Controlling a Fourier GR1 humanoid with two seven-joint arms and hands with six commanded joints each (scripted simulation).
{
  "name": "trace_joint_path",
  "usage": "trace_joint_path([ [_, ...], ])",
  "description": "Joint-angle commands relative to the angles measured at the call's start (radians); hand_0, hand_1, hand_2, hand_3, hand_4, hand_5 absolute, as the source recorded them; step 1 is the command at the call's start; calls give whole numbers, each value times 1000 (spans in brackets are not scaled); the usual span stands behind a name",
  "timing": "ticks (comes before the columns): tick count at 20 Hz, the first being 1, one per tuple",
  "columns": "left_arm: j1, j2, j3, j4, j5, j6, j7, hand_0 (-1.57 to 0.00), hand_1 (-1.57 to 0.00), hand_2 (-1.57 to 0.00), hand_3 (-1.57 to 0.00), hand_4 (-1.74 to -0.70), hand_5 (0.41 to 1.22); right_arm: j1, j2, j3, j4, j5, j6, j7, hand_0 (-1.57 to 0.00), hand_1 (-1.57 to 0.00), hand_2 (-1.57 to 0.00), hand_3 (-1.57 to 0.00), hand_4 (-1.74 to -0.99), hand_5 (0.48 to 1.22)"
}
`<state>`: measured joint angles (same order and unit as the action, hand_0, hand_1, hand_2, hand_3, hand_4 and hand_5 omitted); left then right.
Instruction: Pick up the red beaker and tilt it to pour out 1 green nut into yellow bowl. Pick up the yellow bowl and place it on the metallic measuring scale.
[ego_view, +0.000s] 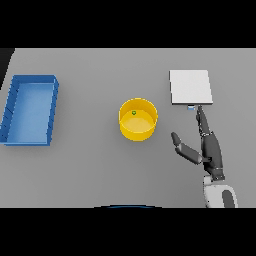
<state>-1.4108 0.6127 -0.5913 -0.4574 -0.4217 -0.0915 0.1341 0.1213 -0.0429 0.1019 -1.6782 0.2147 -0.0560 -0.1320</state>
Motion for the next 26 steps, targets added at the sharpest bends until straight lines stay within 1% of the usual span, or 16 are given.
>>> trace_joint_path([
  [1, 44, 23, 32, -31, 46, 29, 30, -1571, -1571, -1567, -1428, -1739, 1221, 3, -9, -5, 0, -6, 5, -22, 1, 1, 1, 1, -1226, 587],
  [2, 92, 47, 48, -75, 79, 61, 80, -1571, -1571, -1568, -1414, -1739, 1221, 2, -16, -5, 7, 1, 7, -28, 1, 1, 1, 1, -1223, 591],
  [5, 264, 105, 118, -214, 201, 190, 173, -1571, -1571, -1569, -1446, -1740, 1221, -6, -12, 8, 10, 16, 4, -9, 1, 1, 1, 1, -1212, 604],
  [6, 328, 129, 131, -273, 233, 224, 210, -1571, -1571, -1570, -1445, -1740, 1221, 5, -18, 11, -2, 20, 8, -14, 1, 1, 1, 1, -1212, 610],
  [10, 549, 181, 154, -496, 331, 359, 389, -1571, -1571, -1570, -1452, -1741, 1221, 0, -34, 16, -2, 36, 13, -6, 1, 1, 1, 1, -1210, 649],
  [12, 649, 202, 148, -598, 360, 413, 431, -1571, -1571, -1571, -1450, -1741, 1221, 1, -46, 11, -12, 26, 24, -5, 1, 1, 1, 1, -1206, 657],
  [14, 728, 203, 141, -652, 384, 463, 439, -1571, -1571, -1571, -1449, -1741, 1221, 10, -32, 23, -14, 37, 17, -8, 1, 1, 1, 1, -1215, 664],
  [15, 765, 211, 140, -677, 396, 482, 459, -1571, -1571, -1571, -1449, -1741, 1221, 15, -33, 22, -19, 31, 20, -10, 1, 1, 1, 1, -1217, 664],
  [17, 826, 202, 129, -712, 418, 521, 467, -1571, -1571, -1571, -1474, -1741, 1221, -1, -36, 17, -2, 36, 15, 3, 1, 1, 1, 1, -1214, 664],
  [19, 850, 199, 119, -724, 422, 553, 474, -1571, -1571, -1571, -1509, -1741, 1221, -4, -35, 18, -4, 33, 18, -6, 1, 1, 1, 1, -1217, 666],
  [21, 862, 194, 95, -725, 432, 571, 475, -1571, -1571, -1571, -1531, -1741, 1166, 9, -37, 24, -13, 43, 15, -12, 1, 1, 1, 1, -1214, 666],
  [22, 862, 195, 91, -714, 444, 581, 475, -1571, -1571, -1571, -1539, -1741, 1117, 11, -34, 27, -14, 46, 13, -8, 1, 1, 1, 1, -1207, 665],
  [23, 879, 206, 82, -730, 449, 591, 474, -1571, -1571, -1571, -1546, -1741, 1039, 17, -33, 28, -18, 46, 15, -12, 1, 1, 1, 1, -1203, 663],
  [24, 872, 209, 59, -705, 451, 591, 475, -1571, -1571, -1571, -1551, -1741, 967, 18, -32, 26, -16, 41, 14, -20, 1, 1, 1, 1, -1205, 664],
  [25, 875, 222, 43, -715, 457, 578, 475, -1571, -1571, -1571, -1555, -1667, 908, 12, -40, 19, -17, 36, 17, -29, 1, 1, 1, 1, -1202, 667],
  [26, 869, 227, 30, -715, 463, 556, 476, -1571, -1571, -1571, -1503, -1530, 865, 10, -36, 20, -11, 38, 14, -17, 1, 1, 1, 1, -1197, 664],
])
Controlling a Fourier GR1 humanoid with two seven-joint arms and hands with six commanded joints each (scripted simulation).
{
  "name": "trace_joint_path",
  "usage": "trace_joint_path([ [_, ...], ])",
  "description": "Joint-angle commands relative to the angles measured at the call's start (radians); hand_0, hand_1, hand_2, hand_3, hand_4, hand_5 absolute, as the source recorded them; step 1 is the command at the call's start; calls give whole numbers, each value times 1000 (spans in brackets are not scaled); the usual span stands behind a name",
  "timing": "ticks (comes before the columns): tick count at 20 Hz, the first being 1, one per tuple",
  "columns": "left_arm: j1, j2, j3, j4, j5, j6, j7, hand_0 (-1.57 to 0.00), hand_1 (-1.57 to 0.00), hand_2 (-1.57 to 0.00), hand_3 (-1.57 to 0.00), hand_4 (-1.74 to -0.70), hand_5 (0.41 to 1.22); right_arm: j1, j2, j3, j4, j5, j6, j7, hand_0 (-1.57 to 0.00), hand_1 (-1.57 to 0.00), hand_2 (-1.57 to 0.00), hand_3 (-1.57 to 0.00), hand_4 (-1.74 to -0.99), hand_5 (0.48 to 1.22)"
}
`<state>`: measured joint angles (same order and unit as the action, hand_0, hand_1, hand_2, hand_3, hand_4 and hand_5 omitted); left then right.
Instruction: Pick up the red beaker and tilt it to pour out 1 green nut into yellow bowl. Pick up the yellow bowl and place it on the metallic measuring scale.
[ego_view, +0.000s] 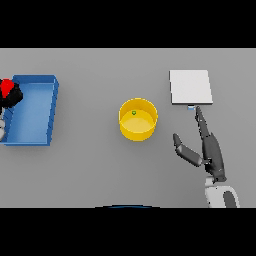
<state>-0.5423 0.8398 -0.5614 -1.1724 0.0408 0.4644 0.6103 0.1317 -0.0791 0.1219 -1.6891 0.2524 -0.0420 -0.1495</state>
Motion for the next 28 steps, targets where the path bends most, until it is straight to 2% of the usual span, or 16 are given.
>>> trace_joint_path([
  [1, 1, 2, -2, -4, 2, -14, 0, -1564, -1449, -1432, -1362, -1374, 830, -1, 1, 0, 2, 0, -1, -1, 1, 1, 1, 1, -1192, 663],
  [2, 21, 17, -11, -42, 35, -73, -2, -1457, -1180, -1187, -1129, -1229, 803, 5, -3, -6, -3, -9, 2, -5, 1, 1, 1, 1, -1188, 663],
  [3, 16, 28, -19, -42, 71, -124, 0, -1166, -944, -959, -903, -1120, 778, 16, -2, -3, -1, -4, 0, -22, 1, 1, 1, 1, -1187, 664],
  [5, 21, 68, -28, -77, 115, -189, -1, -746, -604, -613, -577, -968, 740, 21, 0, 5, -5, 4, 0, -15, 1, 1, 1, 1, -1181, 665],
  [7, 25, 85, -36, -100, 137, -224, -12, -477, -386, -392, -369, -878, 710, 18, 5, 8, 0, 15, -9, -5, 1, 1, 1, 1, -1184, 667],
  [10, 24, 86, -27, -117, 163, -236, -1, -244, -197, -200, -189, -815, 684, 14, -3, 6, -13, 12, -3, 1, 1, 1, 1, 1, -1187, 666],
  [12, 26, 80, -23, -113, 160, -222, -14, -156, -126, -128, -120, -797, 678, 22, 3, 13, -33, 10, 1, 16, 1, 1, 1, 1, -1187, 663],
  [17, 14, 74, 5, -105, 171, -202, -67, -50, -41, -41, -39, -786, 671, 2, -4, 41, -24, 89, -23, 66, 1, 1, 1, 1, -1198, 662],
  [19, 12, 68, 6, -105, 167, -189, -74, -32, -26, -26, -24, -780, 679, -34, -35, 49, -13, 77, 26, 35, 1, 1, 1, 1, -1162, 694],
  [20, 4, 54, 0, -91, 165, -192, -72, -25, -20, -21, -19, -776, 685, -55, -61, 59, -16, 89, 51, 31, 1, 1, 1, 1, -1180, 708],
  [23, 23, 57, 3, -93, 169, -187, -91, -12, -10, -10, -9, -786, 704, -125, -123, 97, -7, 144, 111, 53, 1, 1, 1, 1, -1234, 707],
  [26, 10, 43, -3, -88, 166, -182, -81, -6, -5, -5, -4, -794, 710, -227, -199, 143, 30, 246, 166, 121, 1, 1, 1, 1, -1278, 683],
  [27, 9, 40, -6, -91, 168, -186, -82, -5, -3, -4, -3, -795, 709, -267, -219, 167, 42, 281, 185, 130, 1, 1, 1, 1, -1282, 677],
  [28, 16, 45, -8, -93, 165, -185, -86, -3, -3, -3, -2, -795, 708, -302, -245, 192, 60, 325, 196, 112, 1, 1, 1, 1, -1279, 671],
])
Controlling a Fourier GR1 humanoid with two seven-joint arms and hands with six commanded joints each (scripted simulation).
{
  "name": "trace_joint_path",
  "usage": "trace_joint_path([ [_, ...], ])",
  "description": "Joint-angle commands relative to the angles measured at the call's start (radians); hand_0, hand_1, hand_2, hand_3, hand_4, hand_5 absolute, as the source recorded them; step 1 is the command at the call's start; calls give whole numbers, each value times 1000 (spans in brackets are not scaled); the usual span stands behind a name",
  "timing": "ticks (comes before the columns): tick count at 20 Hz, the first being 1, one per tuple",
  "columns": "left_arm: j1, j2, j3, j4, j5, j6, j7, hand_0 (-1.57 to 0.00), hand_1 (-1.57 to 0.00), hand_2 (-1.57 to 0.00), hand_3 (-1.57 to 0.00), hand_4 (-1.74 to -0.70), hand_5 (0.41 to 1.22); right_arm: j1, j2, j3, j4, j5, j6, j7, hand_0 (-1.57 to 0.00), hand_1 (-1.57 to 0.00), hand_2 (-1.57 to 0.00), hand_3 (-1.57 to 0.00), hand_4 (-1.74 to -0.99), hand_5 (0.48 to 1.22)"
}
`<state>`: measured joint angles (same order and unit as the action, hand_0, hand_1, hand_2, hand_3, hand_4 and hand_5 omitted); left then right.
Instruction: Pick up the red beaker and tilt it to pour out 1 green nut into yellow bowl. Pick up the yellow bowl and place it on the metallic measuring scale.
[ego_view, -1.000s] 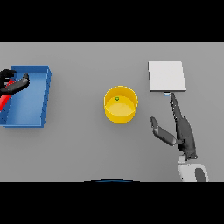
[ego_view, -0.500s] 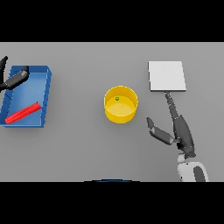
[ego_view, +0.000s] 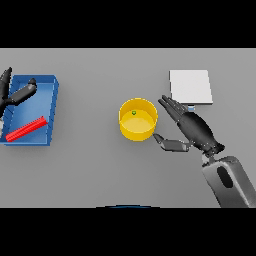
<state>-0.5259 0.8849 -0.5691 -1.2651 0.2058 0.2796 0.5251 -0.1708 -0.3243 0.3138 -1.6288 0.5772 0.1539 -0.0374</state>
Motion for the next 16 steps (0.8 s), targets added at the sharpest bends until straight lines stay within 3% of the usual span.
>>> trace_joint_path([
  [1, -3, -4, -1, 5, -2, 1, 3, -3, -2, -2, -2, -795, 708, -33, -20, 22, 14, 28, 20, -11, 1, 1, 1, 1, -1278, 669],
  [4, -3, 3, 3, -6, 2, 3, -2, -1, 0, 0, 0, -794, 719, -119, -61, 87, 42, 101, 80, -34, 1, 1, 1, 1, -1270, 664],
  [7, -10, -6, -4, -8, 1, 1, 6, 0, 0, 0, 0, -797, 723, -194, -62, 124, 99, 121, 131, -37, 1, 1, 1, 1, -1273, 656],
  [12, -13, -4, -6, 2, -3, -5, 2, 1, 1, 1, 1, -796, 717, -293, -73, 187, 193, 149, 204, -104, 1, 1, 1, 1, -1269, 683],
  [16, -21, 0, -5, 6, -6, -7, 8, 1, 1, 1, 1, -794, 723, -359, -40, 229, 281, 161, 242, -121, 1, 1, 1, 1, -1246, 686],
])
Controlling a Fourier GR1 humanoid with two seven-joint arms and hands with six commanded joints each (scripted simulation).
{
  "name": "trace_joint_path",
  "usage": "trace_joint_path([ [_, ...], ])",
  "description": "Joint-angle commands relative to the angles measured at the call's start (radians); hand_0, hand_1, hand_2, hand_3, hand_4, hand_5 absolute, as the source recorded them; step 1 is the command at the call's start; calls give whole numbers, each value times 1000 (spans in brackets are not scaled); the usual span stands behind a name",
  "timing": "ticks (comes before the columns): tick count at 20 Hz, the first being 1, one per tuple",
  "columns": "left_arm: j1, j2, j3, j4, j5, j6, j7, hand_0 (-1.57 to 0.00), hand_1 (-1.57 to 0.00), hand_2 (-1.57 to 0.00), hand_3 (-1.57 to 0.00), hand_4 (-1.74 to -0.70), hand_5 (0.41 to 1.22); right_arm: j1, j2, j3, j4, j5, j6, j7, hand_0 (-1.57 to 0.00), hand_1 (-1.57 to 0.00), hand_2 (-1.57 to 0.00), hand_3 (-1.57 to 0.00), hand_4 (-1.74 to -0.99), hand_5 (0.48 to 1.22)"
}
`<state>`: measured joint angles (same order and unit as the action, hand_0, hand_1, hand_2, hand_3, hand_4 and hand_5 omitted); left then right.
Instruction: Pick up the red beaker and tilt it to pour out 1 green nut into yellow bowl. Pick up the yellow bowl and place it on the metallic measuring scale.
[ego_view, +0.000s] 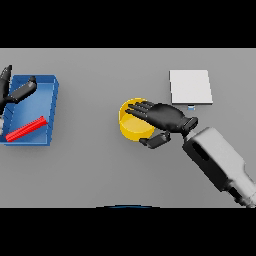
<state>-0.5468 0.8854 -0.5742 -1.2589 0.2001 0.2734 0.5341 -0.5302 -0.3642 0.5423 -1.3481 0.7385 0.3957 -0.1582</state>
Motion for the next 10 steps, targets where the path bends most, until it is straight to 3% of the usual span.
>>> trace_joint_path([
  [1, -4, -3, -2, 5, -1, -4, 1, 1, 1, 1, 1, -795, 725, -4, 7, 8, 13, 2, 8, 0, 1, 1, 1, 1, -1244, 685],
  [10, -13, 2, 7, 17, 3, -14, -13, 1, 1, 1, 1, -799, 738, -74, 35, 70, 146, 45, 54, 4, 1, 1, 1, 1, -1303, 674],
])
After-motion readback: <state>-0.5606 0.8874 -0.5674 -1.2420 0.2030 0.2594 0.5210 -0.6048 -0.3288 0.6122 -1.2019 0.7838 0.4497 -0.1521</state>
